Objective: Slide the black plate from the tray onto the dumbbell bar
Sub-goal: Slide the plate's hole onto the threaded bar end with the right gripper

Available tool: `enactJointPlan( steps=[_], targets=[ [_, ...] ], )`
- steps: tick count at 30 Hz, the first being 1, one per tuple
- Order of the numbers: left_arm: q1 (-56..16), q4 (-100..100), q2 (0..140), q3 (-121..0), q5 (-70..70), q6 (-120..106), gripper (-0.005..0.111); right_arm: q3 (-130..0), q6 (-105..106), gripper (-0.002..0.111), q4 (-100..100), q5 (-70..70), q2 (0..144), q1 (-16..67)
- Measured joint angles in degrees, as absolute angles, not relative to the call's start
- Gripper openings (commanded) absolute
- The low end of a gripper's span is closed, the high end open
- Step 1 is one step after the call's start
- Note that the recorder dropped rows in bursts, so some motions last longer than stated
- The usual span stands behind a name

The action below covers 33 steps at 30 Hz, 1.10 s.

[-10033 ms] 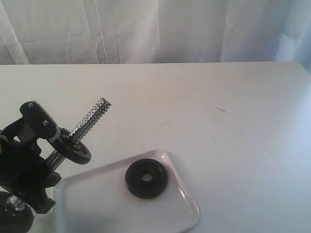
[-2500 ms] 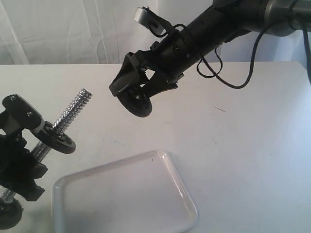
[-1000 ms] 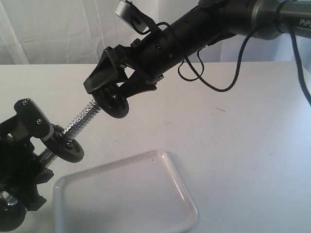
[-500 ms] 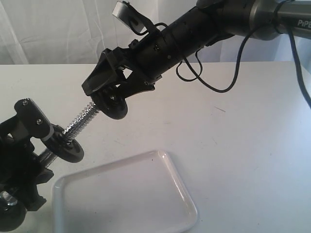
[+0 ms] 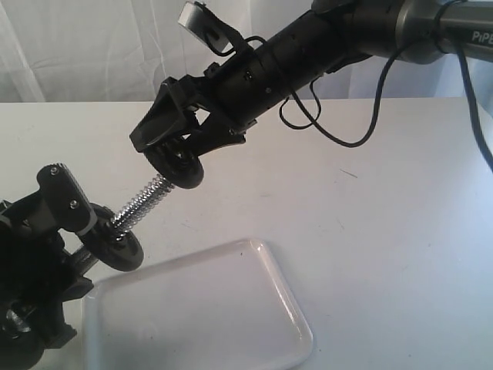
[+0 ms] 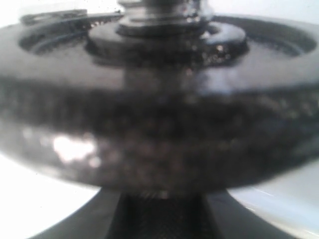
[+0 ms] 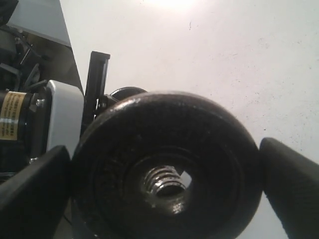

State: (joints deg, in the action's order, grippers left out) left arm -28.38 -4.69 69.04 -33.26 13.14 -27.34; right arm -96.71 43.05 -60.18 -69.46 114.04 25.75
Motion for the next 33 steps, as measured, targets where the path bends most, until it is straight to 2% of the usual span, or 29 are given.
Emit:
enactJointPlan(
  steps=[10,33],
  targets=[
    [-28.4,-4.3,69.0,-33.3,16.8,-28.2,0.0,-91.8,44.3,0.0,-60.6,-69.4,114.0,25.8],
    [-28.4,-4.3,69.0,-33.3,16.3,-28.3,0.0,-91.7,45.5,0.0,-64.3,-69.0,113.8,25.8]
  ],
)
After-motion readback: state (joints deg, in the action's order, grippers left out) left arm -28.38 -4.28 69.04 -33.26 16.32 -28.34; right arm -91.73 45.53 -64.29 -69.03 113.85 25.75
